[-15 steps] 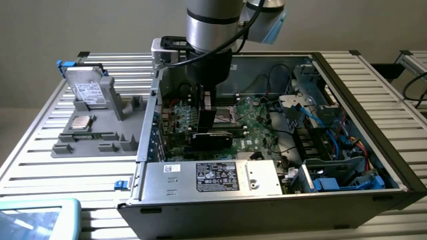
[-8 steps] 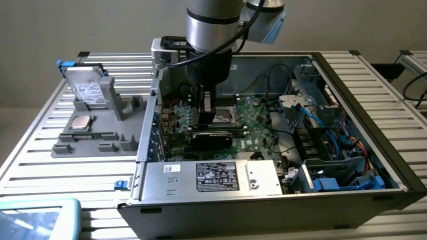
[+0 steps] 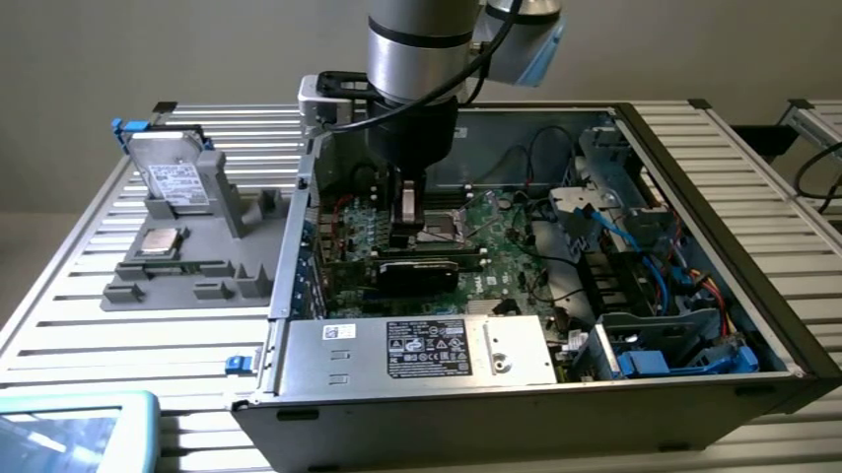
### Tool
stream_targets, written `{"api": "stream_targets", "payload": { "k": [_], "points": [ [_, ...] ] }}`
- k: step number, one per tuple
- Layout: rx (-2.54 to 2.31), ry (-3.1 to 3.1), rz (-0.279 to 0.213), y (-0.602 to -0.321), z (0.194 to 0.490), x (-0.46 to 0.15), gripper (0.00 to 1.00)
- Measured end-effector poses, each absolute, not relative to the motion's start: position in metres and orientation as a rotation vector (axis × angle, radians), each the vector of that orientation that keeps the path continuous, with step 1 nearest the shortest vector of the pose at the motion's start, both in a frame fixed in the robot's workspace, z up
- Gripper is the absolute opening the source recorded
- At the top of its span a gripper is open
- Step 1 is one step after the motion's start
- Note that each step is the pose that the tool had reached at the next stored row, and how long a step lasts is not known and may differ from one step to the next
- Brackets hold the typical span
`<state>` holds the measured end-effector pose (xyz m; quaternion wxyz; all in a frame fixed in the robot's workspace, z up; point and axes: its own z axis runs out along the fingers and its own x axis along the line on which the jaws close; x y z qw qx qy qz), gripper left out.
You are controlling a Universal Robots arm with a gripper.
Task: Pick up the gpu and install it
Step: 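Press down on the gpu until it lock into place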
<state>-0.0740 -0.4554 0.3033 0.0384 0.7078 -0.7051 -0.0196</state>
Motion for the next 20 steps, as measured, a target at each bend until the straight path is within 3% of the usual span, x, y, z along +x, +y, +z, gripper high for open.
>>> {"api": "stream_targets", "payload": {
  "k": [7,20],
  "points": [
    [2.184,-2.178,-0.006,-0.452,0.301,-0.082,0.11],
    [2.185,-2.180,0.021,-0.449,0.284,-0.106,0.11]
  ]
}}
